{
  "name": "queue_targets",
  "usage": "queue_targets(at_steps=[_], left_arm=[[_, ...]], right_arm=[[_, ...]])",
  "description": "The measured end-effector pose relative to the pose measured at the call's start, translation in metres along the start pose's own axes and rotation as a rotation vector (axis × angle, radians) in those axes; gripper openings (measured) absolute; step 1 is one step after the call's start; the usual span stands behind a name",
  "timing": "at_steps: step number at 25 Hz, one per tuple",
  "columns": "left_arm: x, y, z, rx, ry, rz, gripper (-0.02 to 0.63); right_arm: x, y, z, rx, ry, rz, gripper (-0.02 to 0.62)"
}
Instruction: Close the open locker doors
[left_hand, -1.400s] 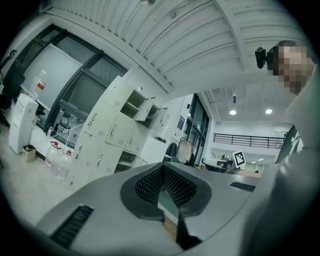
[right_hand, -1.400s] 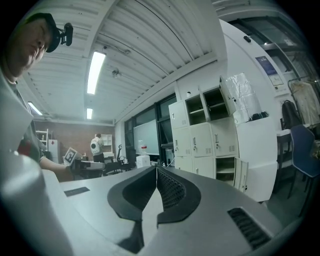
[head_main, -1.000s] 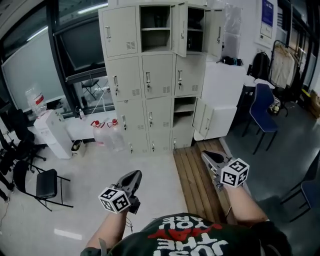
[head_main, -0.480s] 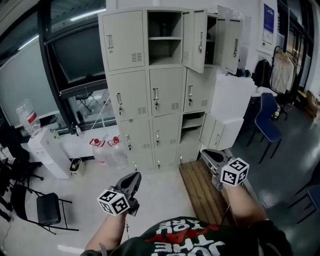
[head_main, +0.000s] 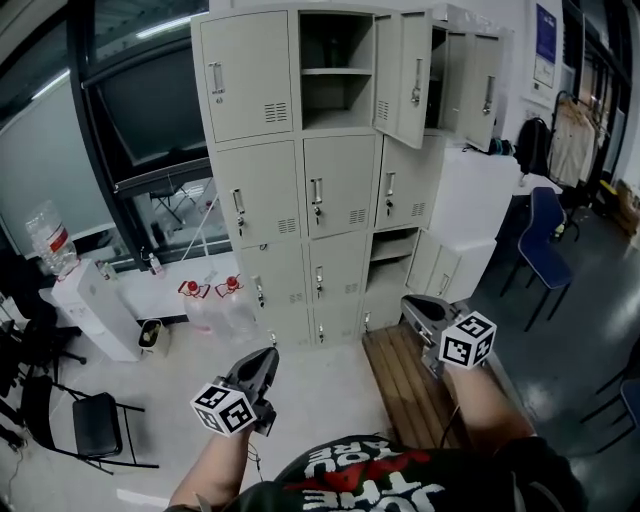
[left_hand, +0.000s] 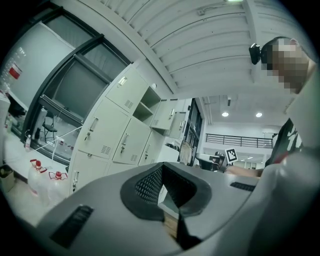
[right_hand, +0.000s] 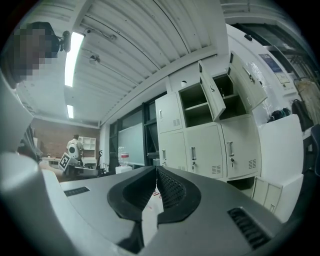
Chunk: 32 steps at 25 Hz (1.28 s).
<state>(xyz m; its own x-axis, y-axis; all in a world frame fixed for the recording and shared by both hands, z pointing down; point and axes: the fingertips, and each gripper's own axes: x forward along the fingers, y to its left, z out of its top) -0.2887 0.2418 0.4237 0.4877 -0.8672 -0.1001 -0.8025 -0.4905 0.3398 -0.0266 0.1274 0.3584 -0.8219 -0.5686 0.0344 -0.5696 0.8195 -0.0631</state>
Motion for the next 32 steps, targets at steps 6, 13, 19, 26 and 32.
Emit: queue_targets(at_steps=[6, 13, 19, 26, 32], left_arm=[[0.033, 0.022, -0.009, 0.008, 0.008, 0.056, 0.003], [0.135, 0.052, -0.002, 0.024, -0.028, 0.123, 0.003], [0.264, 0.065, 0.017, 0.041, -0.08, 0.146, 0.003], [0.37, 0.077, 0.062, 0.065, -0.143, 0.153, 0.003], [0.411, 0.087, 0.084, 0.087, -0.141, 0.135, 0.003]], right_arm=[[0.035, -0.051, -0.004, 0.014, -0.017, 0.041, 0.035], [0.087, -0.159, 0.008, 0.018, -0.046, 0.114, 0.035], [0.126, -0.265, 0.04, -0.011, -0.05, 0.187, 0.035], [0.153, -0.352, 0.07, -0.017, -0.041, 0.182, 0.037], [0.163, -0.377, 0.086, -0.014, -0.049, 0.166, 0.037]])
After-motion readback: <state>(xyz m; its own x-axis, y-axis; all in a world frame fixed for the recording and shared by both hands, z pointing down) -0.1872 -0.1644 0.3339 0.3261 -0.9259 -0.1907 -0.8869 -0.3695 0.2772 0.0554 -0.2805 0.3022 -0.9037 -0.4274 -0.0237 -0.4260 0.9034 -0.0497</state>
